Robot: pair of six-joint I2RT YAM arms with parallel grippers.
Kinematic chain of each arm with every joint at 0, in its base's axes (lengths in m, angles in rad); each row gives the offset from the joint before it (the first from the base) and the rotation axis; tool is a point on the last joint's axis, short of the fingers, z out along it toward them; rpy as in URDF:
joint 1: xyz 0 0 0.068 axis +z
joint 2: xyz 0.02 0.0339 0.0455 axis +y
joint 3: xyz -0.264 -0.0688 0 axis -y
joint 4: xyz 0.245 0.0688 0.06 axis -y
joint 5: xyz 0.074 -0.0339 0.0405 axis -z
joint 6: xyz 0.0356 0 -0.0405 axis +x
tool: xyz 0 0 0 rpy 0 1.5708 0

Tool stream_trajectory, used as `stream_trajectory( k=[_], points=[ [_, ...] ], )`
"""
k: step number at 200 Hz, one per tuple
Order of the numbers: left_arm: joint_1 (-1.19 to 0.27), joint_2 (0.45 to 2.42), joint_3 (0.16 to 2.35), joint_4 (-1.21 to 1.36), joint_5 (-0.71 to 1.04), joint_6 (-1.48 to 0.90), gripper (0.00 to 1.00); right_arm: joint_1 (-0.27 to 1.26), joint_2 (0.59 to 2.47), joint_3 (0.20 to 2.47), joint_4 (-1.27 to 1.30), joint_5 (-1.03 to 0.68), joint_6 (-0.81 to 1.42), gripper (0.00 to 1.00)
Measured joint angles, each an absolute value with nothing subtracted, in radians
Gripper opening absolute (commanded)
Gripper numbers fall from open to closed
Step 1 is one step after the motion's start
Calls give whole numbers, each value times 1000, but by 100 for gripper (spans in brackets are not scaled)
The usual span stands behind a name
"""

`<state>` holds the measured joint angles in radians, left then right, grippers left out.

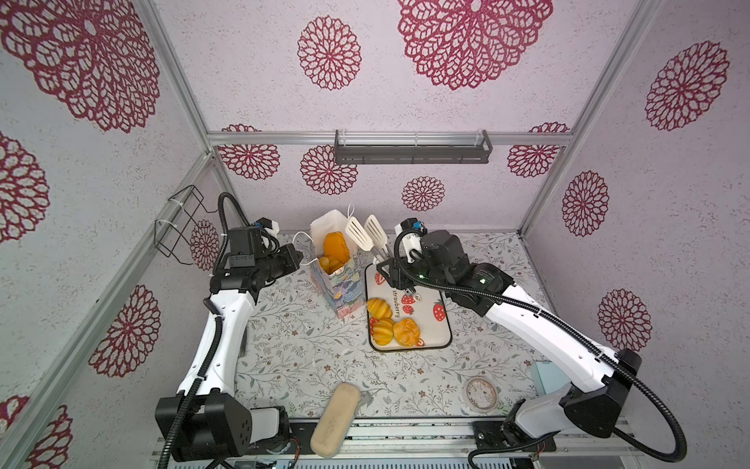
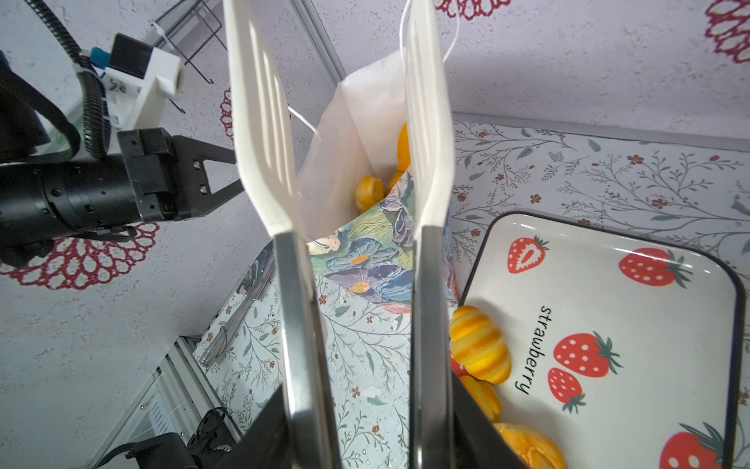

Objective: Place the fake bread into the paper bag
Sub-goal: 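Lower the twisted bread into the bag held by the left gripper and open the tongs, then raise the open tongs out of the bag and move them over the tray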

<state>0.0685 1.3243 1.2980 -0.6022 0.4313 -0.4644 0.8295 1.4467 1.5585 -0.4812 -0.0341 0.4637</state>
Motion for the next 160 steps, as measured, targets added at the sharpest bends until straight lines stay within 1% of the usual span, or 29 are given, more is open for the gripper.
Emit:
stream_trajectory(
  k=[76, 160],
  points=[
    [68, 1322, 1298, -596, 432, -464, 0, 805, 1331, 1388, -522, 5, 490, 50],
    [68, 1322, 1295, -595, 432, -464, 0, 775, 1230, 1169, -583, 9, 555, 50]
  ],
)
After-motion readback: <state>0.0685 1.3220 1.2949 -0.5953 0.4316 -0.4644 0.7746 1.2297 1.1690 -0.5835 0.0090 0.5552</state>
